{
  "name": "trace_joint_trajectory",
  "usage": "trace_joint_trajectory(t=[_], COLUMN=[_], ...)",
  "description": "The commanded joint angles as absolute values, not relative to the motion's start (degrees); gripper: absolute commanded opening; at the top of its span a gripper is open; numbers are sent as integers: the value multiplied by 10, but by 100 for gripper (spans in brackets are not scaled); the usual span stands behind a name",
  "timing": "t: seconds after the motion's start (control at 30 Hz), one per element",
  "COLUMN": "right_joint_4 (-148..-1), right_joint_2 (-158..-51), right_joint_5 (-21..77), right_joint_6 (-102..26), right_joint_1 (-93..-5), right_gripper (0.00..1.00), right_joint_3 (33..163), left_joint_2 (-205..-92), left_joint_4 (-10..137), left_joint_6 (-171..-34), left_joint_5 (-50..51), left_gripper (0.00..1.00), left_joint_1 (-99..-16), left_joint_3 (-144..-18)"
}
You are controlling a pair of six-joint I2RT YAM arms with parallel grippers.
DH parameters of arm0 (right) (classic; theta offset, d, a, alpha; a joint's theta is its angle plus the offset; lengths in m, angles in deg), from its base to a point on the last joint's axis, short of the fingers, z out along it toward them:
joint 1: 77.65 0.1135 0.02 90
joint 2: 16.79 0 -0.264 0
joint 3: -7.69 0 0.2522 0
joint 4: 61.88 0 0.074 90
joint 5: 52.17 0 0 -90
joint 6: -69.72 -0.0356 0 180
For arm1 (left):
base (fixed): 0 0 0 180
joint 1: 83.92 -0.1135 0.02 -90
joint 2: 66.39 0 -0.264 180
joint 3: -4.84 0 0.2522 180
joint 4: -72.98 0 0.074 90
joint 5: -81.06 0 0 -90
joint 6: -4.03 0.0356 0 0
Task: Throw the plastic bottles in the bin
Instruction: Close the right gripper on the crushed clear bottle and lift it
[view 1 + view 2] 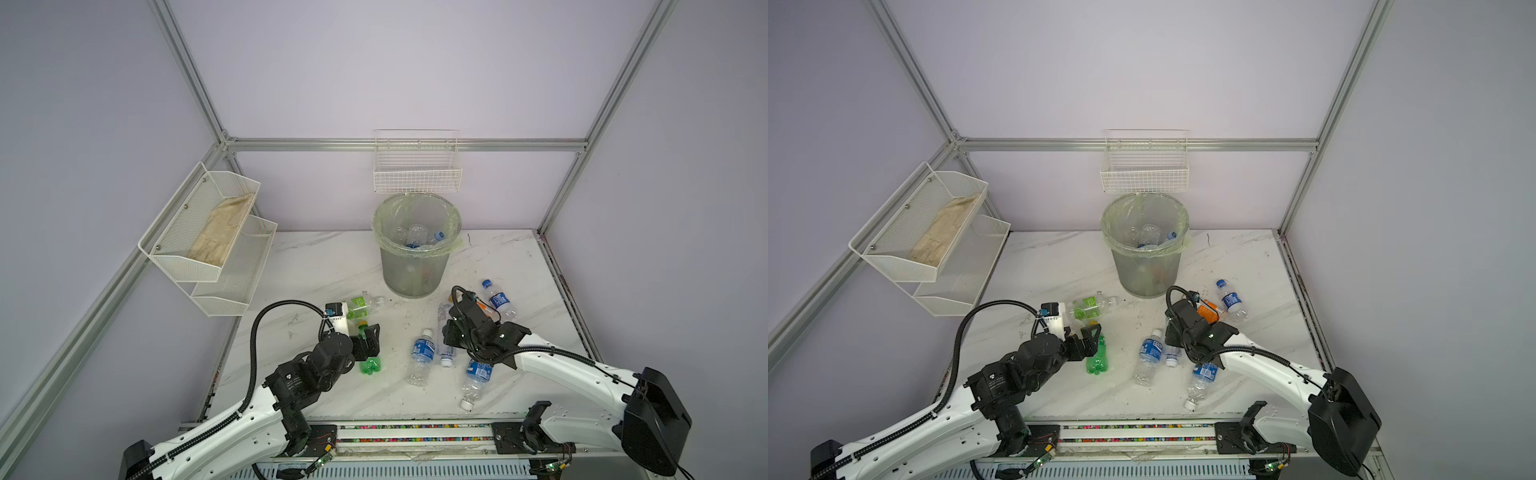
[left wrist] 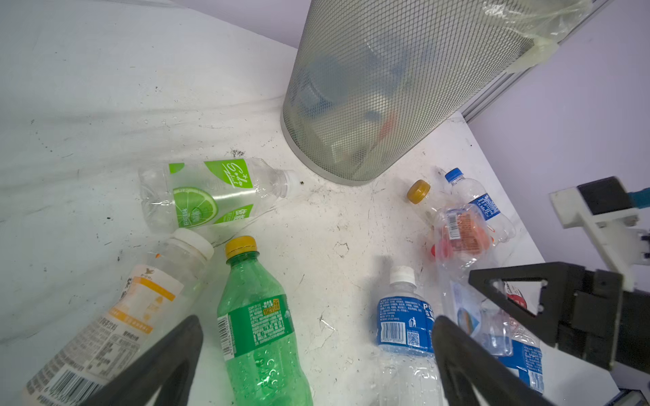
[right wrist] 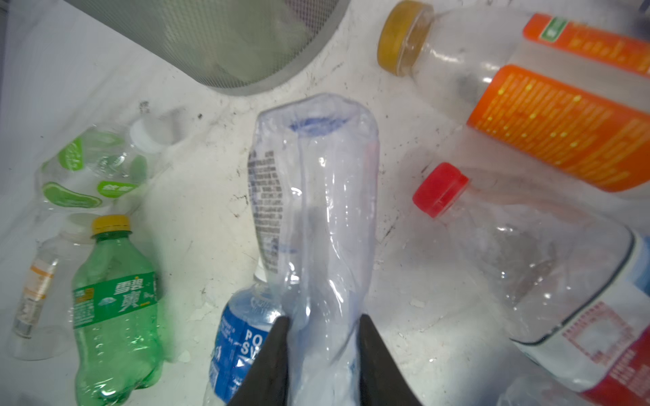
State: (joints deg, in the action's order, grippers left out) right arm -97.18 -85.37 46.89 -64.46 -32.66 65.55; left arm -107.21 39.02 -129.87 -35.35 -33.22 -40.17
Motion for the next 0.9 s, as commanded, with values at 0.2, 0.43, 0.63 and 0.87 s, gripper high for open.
trace_joint_trajectory(t=[0.2,0.43,0.63,0.87], right_joint_4=[-992,-969,-951,-941], right_joint_2=[-780,-733,-684,-638], right_joint_5=[529,521,519,525], right_joint_6=[-611,-584,-571,-541], right_joint_1=[-328,-328,-328,-328], right_gripper=[18,0,0,0], right_joint_3=[705,707,709,739], left_joint_2=[-1065,-1063,-1061,-1051], left_joint_4=[413,410,407,401], left_joint_6=[-1286,-1289,-1293,-1298], left_joint_5=[-365,-362,-359,-357], left_gripper=[100,100,100,100], left_joint_1=[-331,-332,-331,-331], left_joint_3=[-398,-397,-394,-390])
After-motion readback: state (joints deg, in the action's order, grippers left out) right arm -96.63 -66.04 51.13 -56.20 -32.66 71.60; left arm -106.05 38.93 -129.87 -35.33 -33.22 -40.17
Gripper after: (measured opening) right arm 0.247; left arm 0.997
